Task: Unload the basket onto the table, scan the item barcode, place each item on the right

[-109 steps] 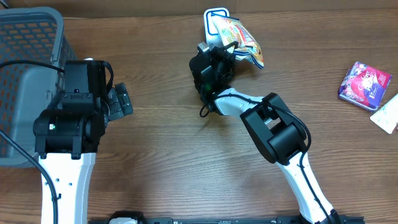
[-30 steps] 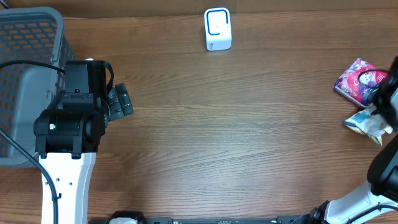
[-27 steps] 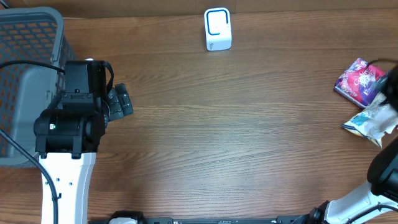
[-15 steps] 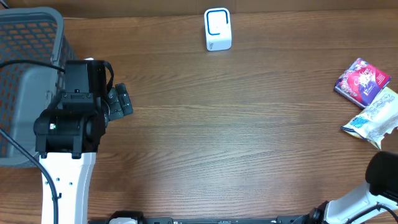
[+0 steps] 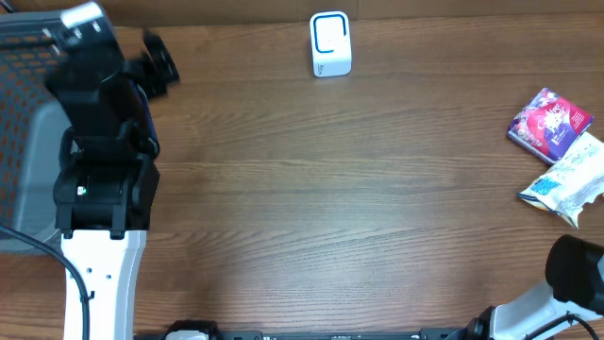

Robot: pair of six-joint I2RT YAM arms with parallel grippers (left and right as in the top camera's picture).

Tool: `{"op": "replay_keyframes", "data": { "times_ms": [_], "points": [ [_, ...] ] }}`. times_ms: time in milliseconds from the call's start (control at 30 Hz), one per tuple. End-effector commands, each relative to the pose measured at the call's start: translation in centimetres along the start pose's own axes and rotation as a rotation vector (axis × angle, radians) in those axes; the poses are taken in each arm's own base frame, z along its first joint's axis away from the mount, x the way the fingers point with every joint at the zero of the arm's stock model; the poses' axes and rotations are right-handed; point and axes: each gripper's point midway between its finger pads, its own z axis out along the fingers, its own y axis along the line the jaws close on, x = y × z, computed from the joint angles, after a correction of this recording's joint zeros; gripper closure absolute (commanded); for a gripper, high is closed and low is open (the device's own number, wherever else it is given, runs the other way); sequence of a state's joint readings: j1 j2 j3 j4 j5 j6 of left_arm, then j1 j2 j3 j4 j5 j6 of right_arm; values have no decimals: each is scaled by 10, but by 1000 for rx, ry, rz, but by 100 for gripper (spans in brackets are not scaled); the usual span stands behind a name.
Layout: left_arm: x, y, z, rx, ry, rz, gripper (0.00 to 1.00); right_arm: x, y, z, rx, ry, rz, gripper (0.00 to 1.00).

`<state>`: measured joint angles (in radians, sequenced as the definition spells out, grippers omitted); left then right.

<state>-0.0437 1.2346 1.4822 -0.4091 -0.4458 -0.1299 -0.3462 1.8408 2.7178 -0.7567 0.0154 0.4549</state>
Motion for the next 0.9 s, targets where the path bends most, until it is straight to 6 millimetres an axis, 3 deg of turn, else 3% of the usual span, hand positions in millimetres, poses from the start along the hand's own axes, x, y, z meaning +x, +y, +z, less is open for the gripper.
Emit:
{"op": "replay_keyframes", "data": {
  "times_ms": [0,133,333,467,533,767,867],
  "points": [
    [-47,4,-7,-24,-174,87,0,-31,19,-25,-50,-78,-87,0],
    [-76,6,-20,-46,-281,227,0,-53,40,-34,-134,-159,-91,0],
    [-73,19,-42,-71,-243,374,0,-78,69,-48,-239,-275,-187,0],
    [-69,25,-55,-67,-219,387,0,-74,84,-66,-278,-240,-176,0],
    [-70,28,-61,-64,-220,386,0,-65,85,-75,-269,-192,-168,0],
    [-77,33,-79,-54,-250,337,0,27,48,-122,-176,84,-271,0],
    [-76,24,-87,26,-259,348,0,65,26,-147,-151,164,-284,0]
  ]
}}
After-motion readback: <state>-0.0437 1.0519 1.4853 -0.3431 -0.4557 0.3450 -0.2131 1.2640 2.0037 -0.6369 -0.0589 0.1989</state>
